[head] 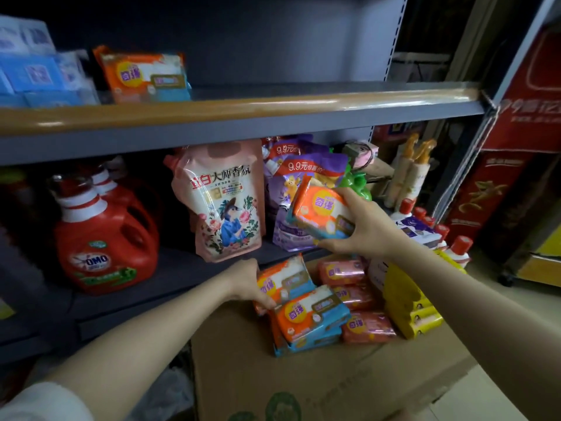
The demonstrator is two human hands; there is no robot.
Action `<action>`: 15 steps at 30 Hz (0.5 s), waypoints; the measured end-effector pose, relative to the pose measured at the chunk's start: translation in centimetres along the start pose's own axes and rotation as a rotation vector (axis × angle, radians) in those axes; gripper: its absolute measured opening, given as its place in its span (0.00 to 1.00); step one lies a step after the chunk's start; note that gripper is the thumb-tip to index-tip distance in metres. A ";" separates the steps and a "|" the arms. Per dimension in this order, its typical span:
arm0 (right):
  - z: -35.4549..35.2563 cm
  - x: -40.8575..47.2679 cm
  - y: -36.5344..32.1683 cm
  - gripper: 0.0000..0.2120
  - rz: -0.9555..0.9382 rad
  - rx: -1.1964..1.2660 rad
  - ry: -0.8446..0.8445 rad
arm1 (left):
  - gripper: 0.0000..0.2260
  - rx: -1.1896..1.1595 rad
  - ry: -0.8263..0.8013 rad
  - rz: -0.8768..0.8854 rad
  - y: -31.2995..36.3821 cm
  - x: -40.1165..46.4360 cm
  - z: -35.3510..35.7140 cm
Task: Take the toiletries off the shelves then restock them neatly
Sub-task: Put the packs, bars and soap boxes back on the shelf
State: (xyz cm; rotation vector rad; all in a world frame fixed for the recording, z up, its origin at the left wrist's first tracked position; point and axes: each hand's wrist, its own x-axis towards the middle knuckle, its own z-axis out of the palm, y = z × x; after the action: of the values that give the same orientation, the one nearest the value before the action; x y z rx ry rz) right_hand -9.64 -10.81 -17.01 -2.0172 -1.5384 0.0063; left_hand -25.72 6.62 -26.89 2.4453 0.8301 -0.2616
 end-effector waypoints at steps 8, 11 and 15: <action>-1.3 3.3 -3.1 0.41 -0.093 0.022 0.156 | 0.23 -0.060 0.406 0.131 1.3 -6.4 -6.8; -1.9 5.1 -5.2 0.39 -0.133 0.087 0.226 | 0.20 -0.111 0.661 0.181 1.7 -10.7 -12.4; -3.0 7.9 -8.4 0.36 -0.181 0.158 0.310 | 0.20 -0.406 0.909 0.289 1.1 -14.2 -19.4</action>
State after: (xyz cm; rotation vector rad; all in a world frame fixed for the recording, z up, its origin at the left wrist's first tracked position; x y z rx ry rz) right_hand -13.40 -3.95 -7.99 -1.6615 -1.4651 -0.2376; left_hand -36.04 9.35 -5.35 2.1888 0.7419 1.0850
